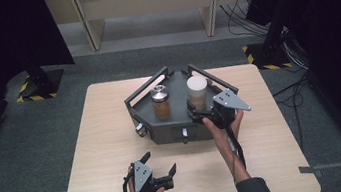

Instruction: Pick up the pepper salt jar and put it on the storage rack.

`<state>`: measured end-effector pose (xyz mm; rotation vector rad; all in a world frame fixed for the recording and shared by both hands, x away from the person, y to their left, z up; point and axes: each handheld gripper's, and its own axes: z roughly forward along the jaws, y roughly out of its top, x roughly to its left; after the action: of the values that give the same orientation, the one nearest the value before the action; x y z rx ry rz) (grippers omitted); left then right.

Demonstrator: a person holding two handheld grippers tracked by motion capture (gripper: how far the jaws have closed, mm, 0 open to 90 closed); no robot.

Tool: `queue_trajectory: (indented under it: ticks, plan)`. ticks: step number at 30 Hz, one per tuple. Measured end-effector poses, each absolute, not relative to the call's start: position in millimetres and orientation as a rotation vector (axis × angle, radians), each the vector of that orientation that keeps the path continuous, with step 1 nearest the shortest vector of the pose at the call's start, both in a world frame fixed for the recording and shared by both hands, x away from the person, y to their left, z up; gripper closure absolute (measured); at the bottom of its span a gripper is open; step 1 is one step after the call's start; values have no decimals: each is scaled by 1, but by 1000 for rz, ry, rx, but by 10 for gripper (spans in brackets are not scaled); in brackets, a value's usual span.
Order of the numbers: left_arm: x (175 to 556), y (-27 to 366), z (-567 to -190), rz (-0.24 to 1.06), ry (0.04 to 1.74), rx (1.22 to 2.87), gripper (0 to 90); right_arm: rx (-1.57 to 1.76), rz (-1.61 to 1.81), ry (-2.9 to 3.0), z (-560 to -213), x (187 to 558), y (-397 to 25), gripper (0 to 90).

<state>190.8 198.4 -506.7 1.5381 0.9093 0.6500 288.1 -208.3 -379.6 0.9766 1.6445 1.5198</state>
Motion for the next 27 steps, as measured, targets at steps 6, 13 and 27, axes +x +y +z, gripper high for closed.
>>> queue_trajectory:
  ticks: [6,13,27]
  plan:
    - [191,198,-507,650,909,1538,6,963,1555,1637,-384,276,-218,4]
    - [191,198,-507,652,909,1539,6,956,1583,1626,-394,261,-229,4]
    - [191,198,-507,650,911,1538,6,931,1646,1630,-419,233,-244,4]
